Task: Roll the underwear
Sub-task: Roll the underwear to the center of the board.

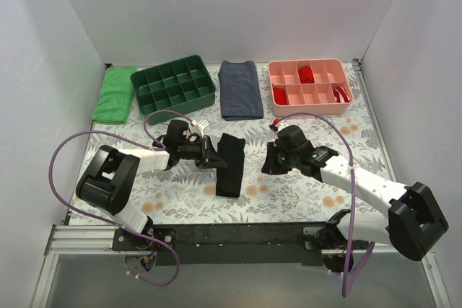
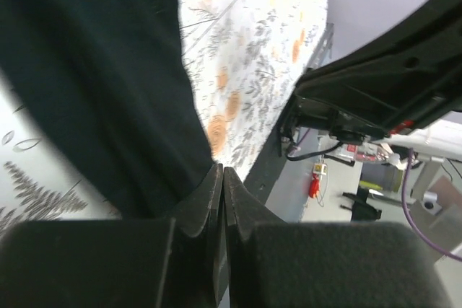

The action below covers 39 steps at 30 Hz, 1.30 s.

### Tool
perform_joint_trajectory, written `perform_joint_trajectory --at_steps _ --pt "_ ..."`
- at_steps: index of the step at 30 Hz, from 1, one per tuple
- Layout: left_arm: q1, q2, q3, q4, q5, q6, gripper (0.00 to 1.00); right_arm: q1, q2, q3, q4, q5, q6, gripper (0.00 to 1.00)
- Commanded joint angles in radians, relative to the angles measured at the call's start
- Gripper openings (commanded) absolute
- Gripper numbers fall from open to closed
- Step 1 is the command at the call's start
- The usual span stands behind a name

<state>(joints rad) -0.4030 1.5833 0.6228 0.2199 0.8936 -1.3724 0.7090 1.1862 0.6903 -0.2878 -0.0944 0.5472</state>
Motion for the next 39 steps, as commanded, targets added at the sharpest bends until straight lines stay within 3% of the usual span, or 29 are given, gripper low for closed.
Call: perform_joint_trajectory --at_steps 1,17,18,19,21,22,23,25,26,28,34,39 --pt "0.0 0.004 -0.02 -0.011 -0.076 0.016 0.0 0.014 0.016 0.044 0.022 -0.016 0.0 0.14" --pt "0.0 -0.011 -0.034 -0.068 -0.186 0.022 0.01 0.06 0.062 0.054 0.033 -0.002 0.014 0.15" --pt "0.0 -0.02 -0.031 -0.074 -0.189 0.016 0.05 0.06 0.064 0.049 0.035 -0.001 0.017 0.16" --pt "0.0 -0.029 -0.029 -0.071 -0.186 0.009 0.23 0.061 0.064 0.048 0.036 -0.001 0.019 0.18" --pt "0.0 -0.063 -0.025 -0.068 -0.179 -0.005 0.25 0.064 0.061 0.043 0.039 0.001 0.029 0.19" --pt "0.0 -0.074 -0.02 -0.076 -0.179 -0.007 0.34 0.063 0.059 0.035 0.042 0.001 0.033 0.21" --pt "0.0 -0.083 -0.012 -0.085 -0.179 -0.007 0.57 0.064 0.055 0.034 0.045 0.001 0.036 0.21" --pt "-0.002 -0.109 0.002 -0.093 -0.174 -0.013 0.68 0.067 0.05 0.026 0.047 0.002 0.043 0.21" --pt "0.0 -0.117 0.003 -0.096 -0.173 -0.02 0.85 0.067 0.044 0.025 0.047 0.004 0.046 0.22" --pt "0.0 -0.134 0.008 -0.085 -0.157 -0.04 0.96 0.069 0.033 0.018 0.045 0.015 0.053 0.23" --pt "-0.002 -0.161 0.006 -0.016 -0.07 -0.105 0.98 0.067 -0.014 0.015 0.004 0.074 0.06 0.26" --pt "0.001 -0.109 -0.047 0.16 0.046 -0.203 0.98 0.067 -0.059 0.003 -0.005 0.088 0.076 0.28"
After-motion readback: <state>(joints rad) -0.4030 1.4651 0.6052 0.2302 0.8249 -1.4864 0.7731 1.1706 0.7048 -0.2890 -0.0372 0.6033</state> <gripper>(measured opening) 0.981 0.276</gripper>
